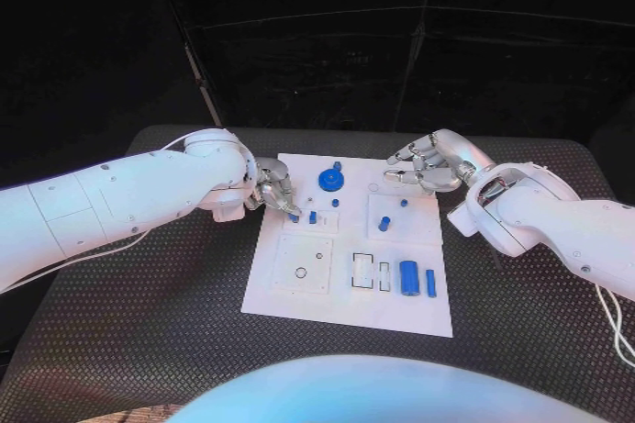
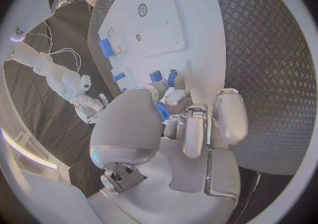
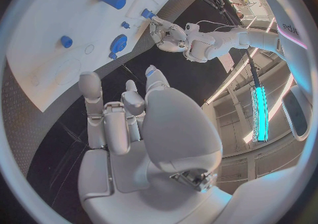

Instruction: Assemble the parts on the task board

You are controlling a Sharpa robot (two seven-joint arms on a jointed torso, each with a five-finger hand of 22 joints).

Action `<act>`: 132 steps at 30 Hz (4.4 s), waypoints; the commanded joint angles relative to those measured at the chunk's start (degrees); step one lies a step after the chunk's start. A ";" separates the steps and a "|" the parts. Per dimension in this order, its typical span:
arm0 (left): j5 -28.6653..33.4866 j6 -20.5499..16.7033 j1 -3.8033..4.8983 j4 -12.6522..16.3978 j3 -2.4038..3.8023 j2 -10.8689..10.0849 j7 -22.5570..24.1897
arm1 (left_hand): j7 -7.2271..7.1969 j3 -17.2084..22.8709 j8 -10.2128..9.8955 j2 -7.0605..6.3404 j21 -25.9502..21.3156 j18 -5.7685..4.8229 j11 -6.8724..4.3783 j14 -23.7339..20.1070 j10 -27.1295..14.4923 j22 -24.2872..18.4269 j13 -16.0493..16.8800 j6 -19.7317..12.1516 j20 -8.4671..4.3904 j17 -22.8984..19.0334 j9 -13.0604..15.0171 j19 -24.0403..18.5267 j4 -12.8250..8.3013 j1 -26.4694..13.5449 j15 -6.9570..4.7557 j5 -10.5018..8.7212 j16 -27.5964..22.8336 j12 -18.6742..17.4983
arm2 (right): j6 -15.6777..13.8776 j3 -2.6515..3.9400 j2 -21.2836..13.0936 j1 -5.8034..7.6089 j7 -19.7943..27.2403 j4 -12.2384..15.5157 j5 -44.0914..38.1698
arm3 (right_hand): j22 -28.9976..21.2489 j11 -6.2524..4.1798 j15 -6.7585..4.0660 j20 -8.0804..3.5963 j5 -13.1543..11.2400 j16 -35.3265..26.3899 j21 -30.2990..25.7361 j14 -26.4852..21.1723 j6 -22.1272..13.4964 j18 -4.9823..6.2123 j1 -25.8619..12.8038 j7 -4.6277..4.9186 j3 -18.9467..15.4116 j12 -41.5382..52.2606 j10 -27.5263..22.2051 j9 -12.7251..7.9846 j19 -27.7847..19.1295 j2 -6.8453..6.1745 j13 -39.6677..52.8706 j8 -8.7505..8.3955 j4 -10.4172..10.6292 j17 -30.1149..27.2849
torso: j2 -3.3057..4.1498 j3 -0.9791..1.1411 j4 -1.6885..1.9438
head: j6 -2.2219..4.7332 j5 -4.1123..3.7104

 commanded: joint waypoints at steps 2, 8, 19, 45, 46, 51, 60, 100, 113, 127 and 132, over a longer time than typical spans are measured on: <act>-0.47 1.22 0.06 0.04 0.04 0.11 0.34 | -0.20 5.86 0.28 0.12 -0.31 0.74 -0.06 6.05 0.40 0.05 -0.05 -0.12 -0.14 15.09 0.12 0.13 -5.66 0.55 -0.37 0.21 0.18 -0.20 | 0.29 0.04 0.05 0.08 0.40 0.07 -0.14 | -0.04 -0.18 -0.33 0.03 0.37 -0.29 -0.27 3.29 -0.08 0.39 0.04 -0.01 -0.21 -0.08 -0.07 -0.05 -0.22 0.50 0.07 0.35 0.00 2.01 | 0.01 0.00 -0.02 | -0.06 -0.02; -0.47 1.34 0.05 -0.22 0.04 0.29 0.32 | -0.20 5.86 0.28 0.12 -0.31 0.74 -0.06 6.05 0.40 0.05 -0.05 -0.12 -0.14 15.09 0.12 0.13 -5.66 0.55 -0.37 0.21 0.18 -0.20 | 0.29 0.04 0.05 0.08 0.40 0.08 -0.14 | -0.04 -0.18 -0.33 0.03 0.37 -0.29 -0.27 3.29 -0.08 0.39 0.04 -0.01 -0.21 -0.08 -0.07 -0.05 -0.22 0.50 0.07 0.35 0.00 2.01 | 0.04 0.01 -0.01 | -0.12 -0.01; -0.91 1.84 -0.12 -0.57 0.02 1.33 0.29 | -0.20 6.16 0.33 -0.03 -0.36 0.75 -0.06 6.05 0.42 0.02 -0.03 -0.14 -0.14 15.09 0.17 0.10 -5.76 0.43 -0.37 0.21 0.18 -0.20 | 0.34 0.04 0.06 0.08 0.41 0.13 -0.14 | -0.04 -0.18 -0.33 0.03 0.37 -0.29 -0.27 3.29 -0.08 0.39 0.04 -0.01 -0.21 -0.08 -0.07 -0.05 -0.22 0.50 0.07 0.35 0.00 2.01 | 0.07 0.00 -0.05 | -0.39 -0.11; -3.78 3.35 -0.24 -1.57 0.02 1.23 0.00 | -0.15 7.96 0.62 -0.69 -0.36 0.73 -0.05 6.05 0.42 0.15 -0.28 -0.17 -0.12 15.09 0.39 0.14 -6.57 0.22 -0.35 0.21 0.18 -0.41 | 0.55 0.04 0.05 0.08 0.32 0.12 -0.14 | -0.09 -0.19 -0.33 0.02 0.45 -0.32 -0.31 3.28 -0.09 0.39 0.11 -0.01 -0.26 -0.08 -0.08 -0.05 -0.22 0.53 0.06 0.37 0.01 1.97 | 0.02 0.00 0.02 | -0.60 -0.26; -3.82 3.34 -0.24 -1.57 0.02 1.25 0.00 | -0.15 7.96 0.62 -0.69 -0.36 0.73 -0.05 6.05 0.42 0.15 -0.28 -0.17 -0.12 15.09 0.39 0.14 -6.57 0.22 -0.35 0.21 0.18 -0.41 | 0.56 0.04 0.06 0.08 0.32 0.11 -0.14 | -0.09 -0.19 -0.33 0.02 0.45 -0.32 -0.31 3.28 -0.09 0.39 0.11 -0.01 -0.26 -0.08 -0.08 -0.05 -0.22 0.53 0.06 0.37 0.01 1.97 | 0.01 0.01 -0.01 | -0.64 -0.22; -3.90 3.26 -0.24 -1.53 0.02 1.39 0.01 | -0.15 8.03 0.64 -0.71 -0.36 0.73 -0.05 6.05 0.42 0.16 -0.28 -0.17 -0.12 15.09 0.40 0.15 -6.59 0.20 -0.35 0.21 0.18 -0.41 | 0.56 0.04 0.08 0.08 0.33 0.10 -0.14 | -0.09 -0.19 -0.33 0.02 0.45 -0.32 -0.31 3.28 -0.09 0.39 0.11 -0.01 -0.26 -0.08 -0.08 -0.05 -0.22 0.53 0.06 0.37 0.01 1.97 | 0.02 0.02 0.00 | -0.65 -0.22; -3.87 3.58 -0.27 -1.27 0.02 1.99 0.04 | -0.15 8.49 0.77 -0.95 -0.33 0.72 -0.04 6.05 0.54 0.22 -0.17 -0.10 -0.11 15.09 0.48 0.18 -6.75 -0.01 -0.33 0.21 0.18 -0.31 | 0.55 0.04 0.09 0.09 0.33 0.11 -0.14 | -0.11 -0.19 -0.34 0.02 0.47 -0.33 -0.33 3.28 -0.10 0.39 0.14 -0.01 -0.27 -0.08 -0.09 -0.05 -0.22 0.55 0.04 0.38 0.00 1.96 | 0.03 0.04 -0.04 | -0.76 -0.28; -3.36 6.38 -0.29 -4.27 -0.09 4.24 -0.41 | -1.48 4.74 2.08 -4.35 0.14 0.56 -0.95 6.05 1.71 1.13 0.33 3.14 -0.58 15.09 0.65 0.71 -4.28 -6.85 -0.95 0.19 0.18 0.29 | 0.40 0.04 -0.14 0.09 0.26 0.29 -0.14 | -0.16 -0.19 -0.34 0.01 0.51 -0.38 -0.37 3.26 -0.11 0.40 0.22 -0.01 -0.31 -0.16 -0.17 -0.05 -0.22 0.56 -0.08 0.40 0.00 1.86 | -0.02 0.02 0.02 | -0.85 -0.72; -3.49 2.85 -0.32 -4.60 -0.10 4.07 -0.34 | -1.33 -2.91 2.32 -5.14 0.06 0.50 -0.82 6.05 1.53 1.32 -0.23 3.98 -0.72 15.09 0.54 0.83 0.99 -13.48 -0.96 0.16 0.18 -0.07 | 0.20 0.04 -0.23 0.09 0.30 0.33 -0.14 | -0.34 -0.18 -0.34 0.01 0.51 -0.44 -0.46 3.24 -0.15 0.43 0.19 0.00 -0.37 -0.25 -0.26 -0.06 -0.31 0.54 -0.22 0.39 0.03 1.76 | -0.02 -0.02 0.02 | -0.73 -0.75; -0.64 -5.79 -0.37 -3.10 0.10 2.51 0.04 | -0.08 -13.01 0.24 -3.96 -1.45 0.82 0.12 6.05 -1.54 0.17 -5.02 0.12 -0.36 15.09 -0.65 0.17 6.81 -15.52 -0.44 0.21 0.18 -3.89 | 0.05 0.04 -0.21 0.09 0.39 0.24 -0.14 | -0.58 -0.15 -0.33 0.01 0.51 -0.51 -0.59 3.22 -0.29 0.46 0.07 0.03 -0.50 -0.30 -0.32 -0.09 -0.41 0.52 -0.28 0.34 0.15 1.65 | 0.00 -0.03 0.01 | -0.26 -0.92; -0.31 -6.54 -0.37 -2.30 0.24 2.06 0.08 | 0.06 -14.07 0.07 -3.50 -1.66 0.88 0.28 6.05 -1.91 0.03 -5.53 -0.07 -0.21 15.09 -0.88 0.09 6.91 -15.09 -0.31 0.21 0.18 -4.23 | 0.03 0.04 -0.19 0.08 0.41 0.21 -0.14 | -0.58 -0.15 -0.33 0.01 0.51 -0.51 -0.59 3.22 -0.29 0.46 0.07 0.03 -0.50 -0.30 -0.32 -0.09 -0.41 0.52 -0.28 0.34 0.15 1.65 | 0.02 0.00 -0.01 | -0.17 -0.92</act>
